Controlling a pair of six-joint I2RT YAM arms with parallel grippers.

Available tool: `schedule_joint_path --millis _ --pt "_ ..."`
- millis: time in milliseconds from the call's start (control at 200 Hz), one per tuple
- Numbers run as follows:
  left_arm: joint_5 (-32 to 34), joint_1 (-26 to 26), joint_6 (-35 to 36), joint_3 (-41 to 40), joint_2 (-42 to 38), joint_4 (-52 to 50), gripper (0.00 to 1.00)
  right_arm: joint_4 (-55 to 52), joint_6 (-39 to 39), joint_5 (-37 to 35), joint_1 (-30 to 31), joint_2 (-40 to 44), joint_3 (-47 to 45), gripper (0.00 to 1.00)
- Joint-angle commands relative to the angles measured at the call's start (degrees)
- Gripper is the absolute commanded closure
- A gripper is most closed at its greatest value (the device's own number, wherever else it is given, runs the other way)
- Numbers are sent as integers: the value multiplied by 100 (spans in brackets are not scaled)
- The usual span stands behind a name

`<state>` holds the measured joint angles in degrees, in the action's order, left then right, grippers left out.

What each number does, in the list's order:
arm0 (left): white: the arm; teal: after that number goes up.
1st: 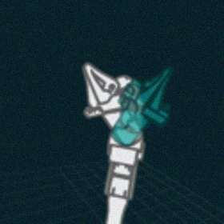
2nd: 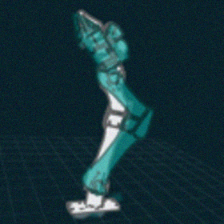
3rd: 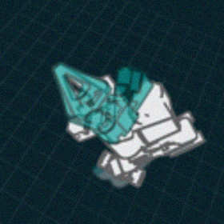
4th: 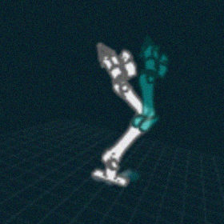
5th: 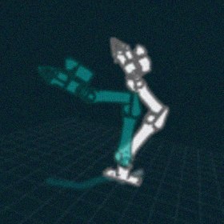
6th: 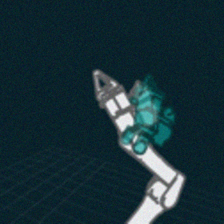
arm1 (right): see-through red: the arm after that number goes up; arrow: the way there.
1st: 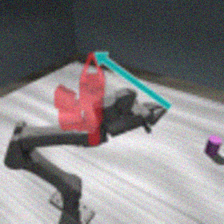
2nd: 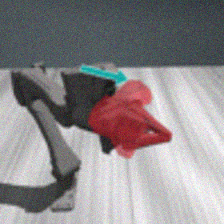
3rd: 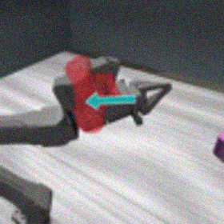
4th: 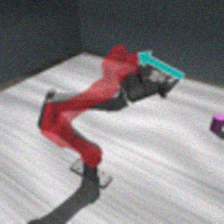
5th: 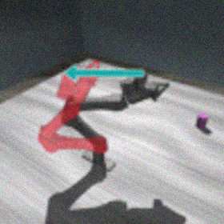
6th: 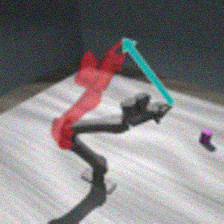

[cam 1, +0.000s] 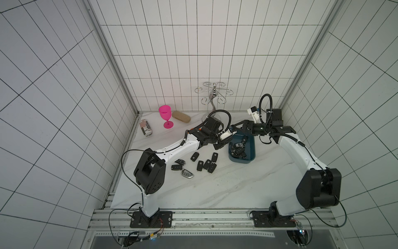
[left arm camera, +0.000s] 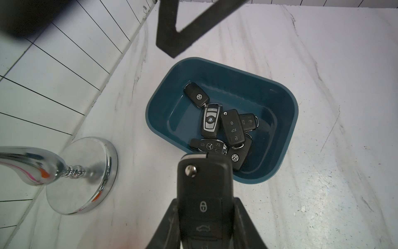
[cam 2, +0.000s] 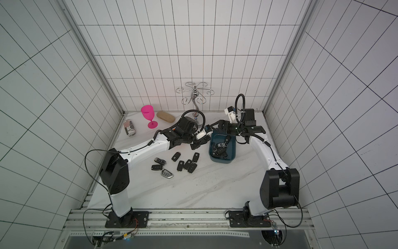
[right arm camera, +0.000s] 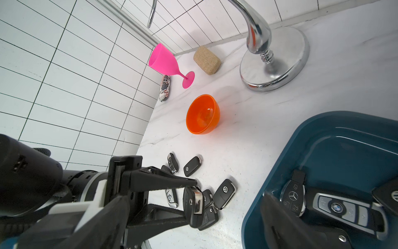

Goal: Place the car key into the storage box
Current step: Place the car key in the storage box.

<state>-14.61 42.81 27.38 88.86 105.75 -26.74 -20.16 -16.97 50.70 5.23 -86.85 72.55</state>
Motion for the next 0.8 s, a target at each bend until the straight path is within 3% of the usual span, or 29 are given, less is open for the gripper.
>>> schedule_joint_path --millis 0,410,795 --pt "128 17 -16 -72 -315 359 75 102 -180 237 -18 -152 -162 0" --pt "213 17 -6 -137 -359 457 74 740 -692 741 15 -218 -420 16" --pt "327 231 57 342 -74 333 74 891 -694 882 467 -419 -475 29"
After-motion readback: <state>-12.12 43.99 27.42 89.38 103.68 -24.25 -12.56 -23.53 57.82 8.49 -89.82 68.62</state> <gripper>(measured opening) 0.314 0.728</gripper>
